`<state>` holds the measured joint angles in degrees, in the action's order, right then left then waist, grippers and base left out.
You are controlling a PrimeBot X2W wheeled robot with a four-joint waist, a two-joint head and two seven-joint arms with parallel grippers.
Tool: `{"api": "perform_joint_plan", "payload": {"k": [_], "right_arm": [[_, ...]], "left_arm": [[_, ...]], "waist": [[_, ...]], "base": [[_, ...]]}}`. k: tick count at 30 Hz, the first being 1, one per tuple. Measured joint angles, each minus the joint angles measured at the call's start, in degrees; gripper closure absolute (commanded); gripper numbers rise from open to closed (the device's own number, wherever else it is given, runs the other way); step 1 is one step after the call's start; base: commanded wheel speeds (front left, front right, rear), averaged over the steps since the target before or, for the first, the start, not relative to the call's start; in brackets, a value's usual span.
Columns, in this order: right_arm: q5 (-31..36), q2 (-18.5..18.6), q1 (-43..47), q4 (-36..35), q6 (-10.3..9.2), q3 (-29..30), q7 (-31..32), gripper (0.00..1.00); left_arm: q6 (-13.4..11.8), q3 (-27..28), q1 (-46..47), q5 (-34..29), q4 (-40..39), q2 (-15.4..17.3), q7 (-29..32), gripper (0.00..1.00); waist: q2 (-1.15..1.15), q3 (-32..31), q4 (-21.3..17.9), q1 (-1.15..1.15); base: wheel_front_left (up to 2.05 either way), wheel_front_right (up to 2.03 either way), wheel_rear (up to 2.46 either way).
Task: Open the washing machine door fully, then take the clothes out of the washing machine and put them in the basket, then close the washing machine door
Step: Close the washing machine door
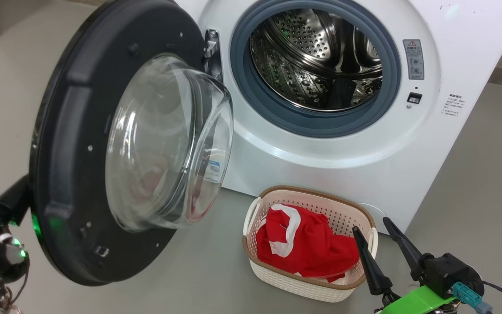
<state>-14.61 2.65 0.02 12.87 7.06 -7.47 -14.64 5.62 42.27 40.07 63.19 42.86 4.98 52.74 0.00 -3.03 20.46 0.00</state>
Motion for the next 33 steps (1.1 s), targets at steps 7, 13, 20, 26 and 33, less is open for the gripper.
{"api": "perform_joint_plan", "payload": {"k": [7, 13, 20, 26, 33], "right_arm": [[0.0, 0.0, 0.0, 0.0, 0.0, -0.2, 0.0, 0.0], [-0.1, 0.0, 0.0, 0.1, 0.0, -0.4, 0.0, 0.0], [-0.4, 0.0, 0.0, 0.1, 0.0, -0.6, 0.0, 0.0], [-0.4, 0.0, -0.1, 0.1, 0.0, -0.6, 0.0, 0.0], [-0.4, 0.0, -0.1, 0.1, 0.0, -0.6, 0.0, 0.0]], "left_arm": [[-3.1, -2.3, -6.3, 2.8, -12.2, -2.9, 4.3, 1.0], [-5.8, -10.0, -11.4, 9.8, -19.0, -2.7, 4.9, 1.0], [-8.8, -23.0, -19.4, 18.7, -27.6, -3.1, -0.5, 1.0], [-10.7, -29.4, -23.8, 22.2, -32.0, -3.0, -4.4, 1.0], [-10.7, -33.8, -25.1, 24.9, -33.1, -2.8, -7.5, 1.0]], "waist": [[0.0, 0.2, -0.2, 0.0], [0.0, 0.5, -0.9, 0.0], [0.0, 0.6, -2.2, 0.0], [0.0, 0.9, -3.8, 0.0], [0.0, 1.3, -5.8, 0.0]], "base": [[0.0, 0.0, 0.0], [0.0, 0.0, 0.0], [0.0, 0.0, 0.0], [0.0, 0.0, 0.0], [0.0, 0.0, 0.0]]}}
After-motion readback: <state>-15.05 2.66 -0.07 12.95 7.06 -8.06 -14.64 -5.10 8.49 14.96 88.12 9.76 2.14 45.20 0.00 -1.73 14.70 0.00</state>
